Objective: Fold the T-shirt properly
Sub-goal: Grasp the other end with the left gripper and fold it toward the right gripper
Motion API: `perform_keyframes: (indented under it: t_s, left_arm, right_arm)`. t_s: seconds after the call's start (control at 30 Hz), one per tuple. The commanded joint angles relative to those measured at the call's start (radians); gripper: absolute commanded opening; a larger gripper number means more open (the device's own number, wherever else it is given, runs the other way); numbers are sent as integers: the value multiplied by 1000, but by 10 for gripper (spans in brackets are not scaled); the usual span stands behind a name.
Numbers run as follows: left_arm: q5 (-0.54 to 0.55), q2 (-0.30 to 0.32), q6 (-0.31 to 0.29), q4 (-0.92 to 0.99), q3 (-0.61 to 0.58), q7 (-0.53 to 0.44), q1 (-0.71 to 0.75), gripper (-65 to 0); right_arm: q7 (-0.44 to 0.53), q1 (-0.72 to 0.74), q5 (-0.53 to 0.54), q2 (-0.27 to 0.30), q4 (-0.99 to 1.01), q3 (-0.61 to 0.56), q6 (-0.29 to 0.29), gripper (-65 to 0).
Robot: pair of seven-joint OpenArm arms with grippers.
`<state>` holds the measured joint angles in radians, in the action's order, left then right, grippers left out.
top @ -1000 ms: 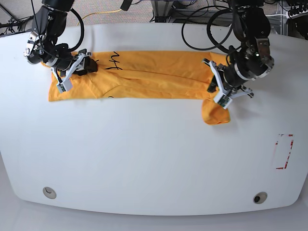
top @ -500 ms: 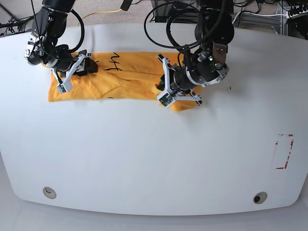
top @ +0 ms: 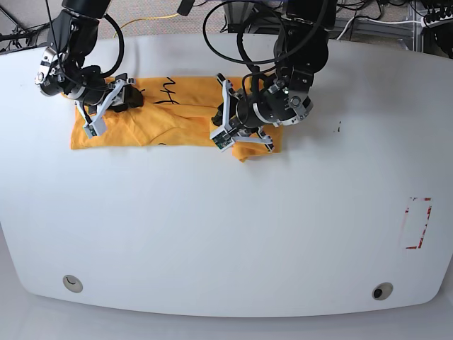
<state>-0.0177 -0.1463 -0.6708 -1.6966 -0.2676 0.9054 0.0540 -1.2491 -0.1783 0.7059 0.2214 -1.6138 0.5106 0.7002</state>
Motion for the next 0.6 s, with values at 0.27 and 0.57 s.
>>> perform_keyframes:
  t_s: [0.27,0.57]
  left_arm:
    - [19,-11,139,30,-19,-75,-55,-585]
    - [34,-11,179,57,-85,-78,-92,-360]
  right_arm:
    - [-8,6,-12,11,-10,3,-2,-380]
    - [-8,6,-12,11,-10,1,-2,-380]
